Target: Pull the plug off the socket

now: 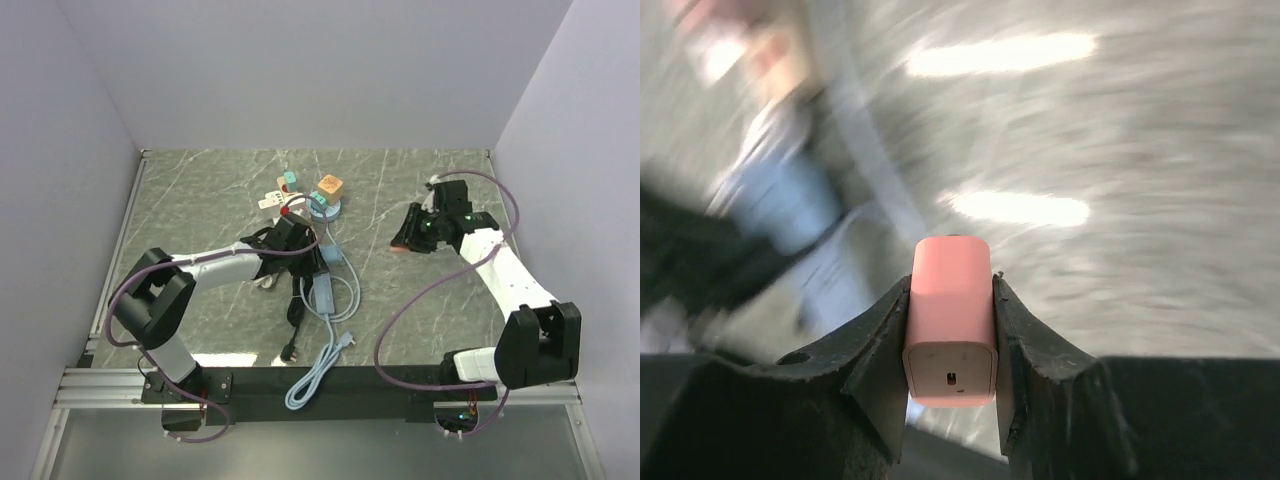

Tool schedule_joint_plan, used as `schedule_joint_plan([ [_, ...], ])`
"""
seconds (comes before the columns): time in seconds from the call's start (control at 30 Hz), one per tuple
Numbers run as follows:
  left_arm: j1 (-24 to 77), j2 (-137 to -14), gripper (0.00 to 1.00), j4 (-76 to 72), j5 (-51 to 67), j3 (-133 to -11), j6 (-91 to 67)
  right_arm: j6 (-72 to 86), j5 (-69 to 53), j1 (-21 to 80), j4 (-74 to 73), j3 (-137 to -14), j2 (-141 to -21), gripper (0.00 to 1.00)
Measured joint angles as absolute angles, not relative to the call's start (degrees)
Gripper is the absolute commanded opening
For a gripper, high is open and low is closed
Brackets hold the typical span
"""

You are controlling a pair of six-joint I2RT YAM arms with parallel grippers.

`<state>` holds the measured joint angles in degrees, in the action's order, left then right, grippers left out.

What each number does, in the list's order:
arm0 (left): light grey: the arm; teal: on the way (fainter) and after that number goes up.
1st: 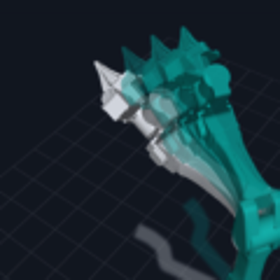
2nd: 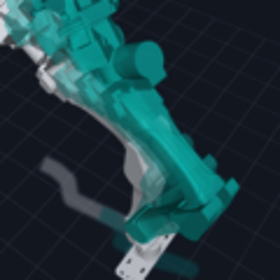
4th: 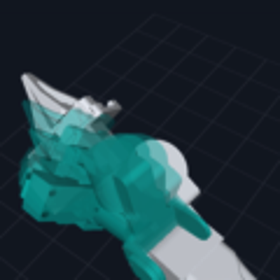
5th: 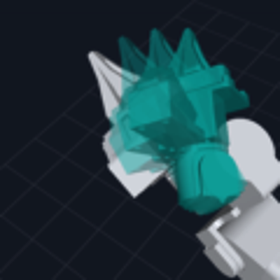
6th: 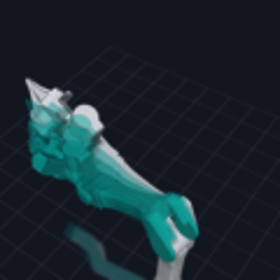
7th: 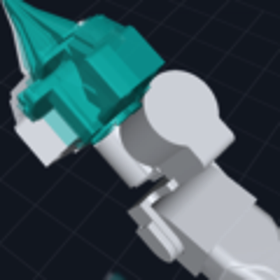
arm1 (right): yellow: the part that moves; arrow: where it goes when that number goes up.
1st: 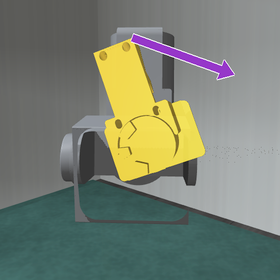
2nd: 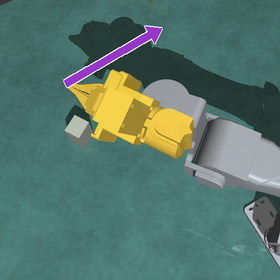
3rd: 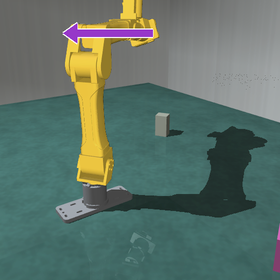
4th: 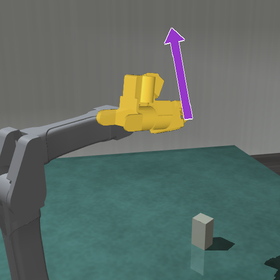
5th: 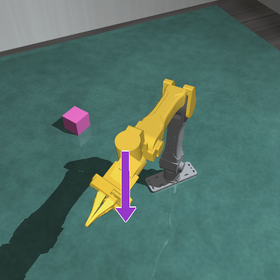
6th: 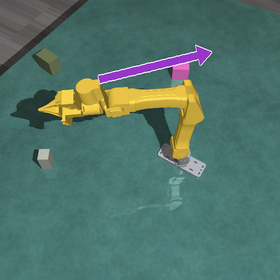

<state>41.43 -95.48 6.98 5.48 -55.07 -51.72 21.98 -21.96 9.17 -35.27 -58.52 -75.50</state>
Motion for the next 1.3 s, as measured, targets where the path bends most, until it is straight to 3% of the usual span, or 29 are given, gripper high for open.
schedule_joint_plan([
  [0.23,41.5,-87.6,0.01,7.7,11.3,-55.5,-51.8,31.3,-5.3,-1.0,-34.3,-58.5,-79.2,0.0],
  [0.47,39.0,-69.8,0.01,10.2,14.7,-55.5,-52.2,38.2,3.3,-10.9,-32.0,-58.1,-85.1,0.0],
  [0.73,14.7,-54.3,0.0,23.1,20.7,-57.4,-50.5,43.1,7.9,-12.6,-30.7,-50.1,-85.2,0.0],
  [0.87,10.3,-54.2,0.0,36.6,16.1,-66.6,-46.0,44.8,8.9,-13.7,-30.3,-47.5,-84.9,0.0],
  [0.93,9.7,-54.2,0.0,41.6,12.5,-70.6,-44.7,45.2,9.0,-14.2,-30.0,-47.3,-84.9,0.11],
  [1.03,9.0,-54.1,0.0,47.7,4.8,-74.0,-43.5,45.3,8.9,-14.3,-29.8,-47.2,-84.9,0.42],
  [1.07,8.9,-54.1,0.0,49.1,2.5,-74.1,-43.1,45.3,8.8,-14.4,-29.8,-47.2,-84.9,0.66],
  [1.17,8.0,-54.6,0.0,51.7,-2.1,-71.7,-41.6,45.1,8.8,-14.8,-30.2,-47.2,-84.9,0.94],
  [1.3,3.2,-56.4,0.0,51.2,-3.5,-62.9,-39.6,44.4,8.5,-15.0,-31.8,-47.2,-83.4,0.96],
])
